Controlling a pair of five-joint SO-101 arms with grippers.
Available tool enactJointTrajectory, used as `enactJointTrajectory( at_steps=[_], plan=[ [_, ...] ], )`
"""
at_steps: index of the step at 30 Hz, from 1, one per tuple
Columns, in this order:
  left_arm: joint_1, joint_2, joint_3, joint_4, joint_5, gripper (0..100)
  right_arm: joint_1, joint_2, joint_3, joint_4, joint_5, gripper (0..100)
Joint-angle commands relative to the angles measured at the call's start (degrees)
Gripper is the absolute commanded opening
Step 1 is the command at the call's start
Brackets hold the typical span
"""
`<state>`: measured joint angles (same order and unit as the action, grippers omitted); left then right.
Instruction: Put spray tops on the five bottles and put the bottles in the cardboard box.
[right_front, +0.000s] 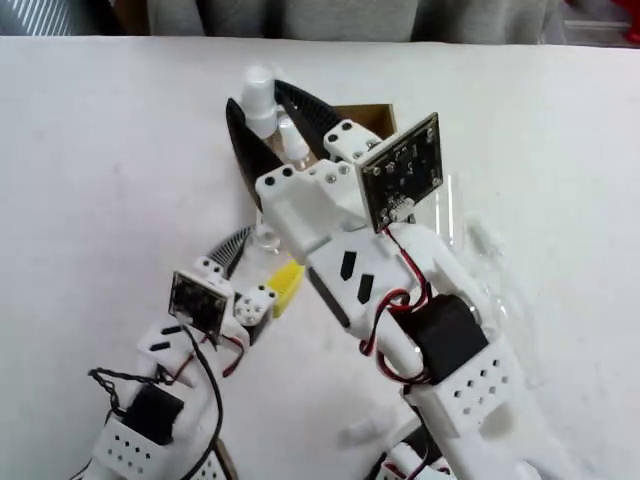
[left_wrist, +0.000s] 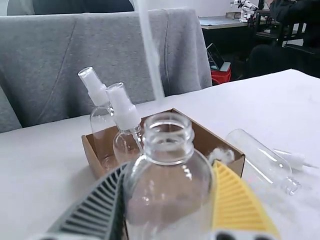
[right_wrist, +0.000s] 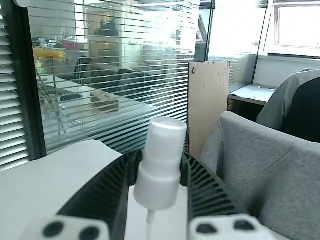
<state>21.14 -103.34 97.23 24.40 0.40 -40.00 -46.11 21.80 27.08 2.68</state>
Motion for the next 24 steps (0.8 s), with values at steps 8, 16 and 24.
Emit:
enactJointTrajectory(
  at_steps=[8,16,24],
  plan=[
    [0.7,-1.3,-0.3,1.1,-0.5,2,0.0,-0.6,2.0,-4.0,-0.3,1.6],
    [0.7,-1.3,-0.3,1.1,-0.5,2,2.0,-1.0,4.0,-3.9,-0.3,1.6],
    [0.7,-1.3,-0.3,1.1,-0.5,2,1.9,-8.6,11.6,-4.4,0.0,1.6]
  ],
)
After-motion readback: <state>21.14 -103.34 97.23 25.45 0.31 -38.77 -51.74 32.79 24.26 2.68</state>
